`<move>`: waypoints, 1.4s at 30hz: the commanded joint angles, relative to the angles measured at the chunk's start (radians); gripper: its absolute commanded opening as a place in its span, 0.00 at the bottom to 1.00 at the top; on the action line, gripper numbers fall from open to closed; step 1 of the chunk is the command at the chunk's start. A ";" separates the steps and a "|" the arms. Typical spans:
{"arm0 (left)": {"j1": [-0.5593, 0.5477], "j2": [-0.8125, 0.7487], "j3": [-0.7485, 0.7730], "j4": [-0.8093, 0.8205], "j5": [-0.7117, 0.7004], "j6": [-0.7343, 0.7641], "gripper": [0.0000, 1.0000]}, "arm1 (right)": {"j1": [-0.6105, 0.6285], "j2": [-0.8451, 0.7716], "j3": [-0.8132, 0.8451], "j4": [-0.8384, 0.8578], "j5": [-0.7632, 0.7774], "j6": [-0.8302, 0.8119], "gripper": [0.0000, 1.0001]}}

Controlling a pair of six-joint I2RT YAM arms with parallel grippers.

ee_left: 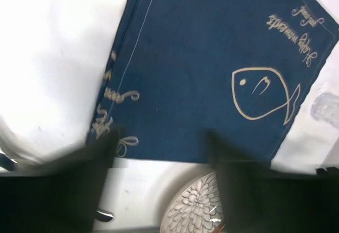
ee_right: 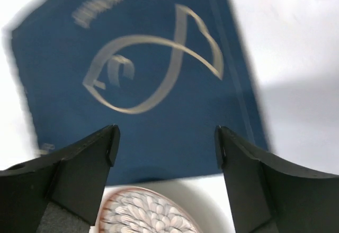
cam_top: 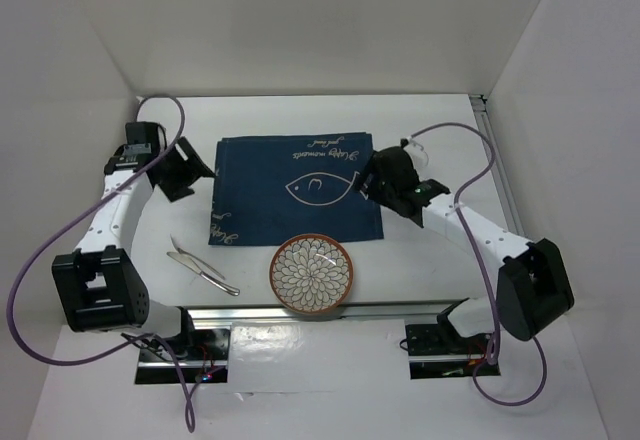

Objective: Set the dinner table for one person

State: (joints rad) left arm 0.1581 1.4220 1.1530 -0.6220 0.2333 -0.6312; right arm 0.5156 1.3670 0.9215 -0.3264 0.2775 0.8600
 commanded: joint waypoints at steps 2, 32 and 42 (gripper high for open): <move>-0.048 -0.038 0.071 0.013 -0.061 0.033 0.27 | 0.014 0.021 0.178 0.020 0.034 -0.113 0.75; -0.299 0.489 0.028 0.015 -0.219 -0.047 0.00 | -0.077 0.451 0.091 0.013 -0.213 -0.145 0.00; -0.342 0.479 0.039 0.002 -0.235 -0.047 0.00 | -0.095 0.391 0.039 0.014 -0.213 -0.115 0.00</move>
State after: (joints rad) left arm -0.1513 1.8519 1.2030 -0.6407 0.0044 -0.6621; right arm 0.4435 1.7706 0.9966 -0.2405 0.0116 0.7399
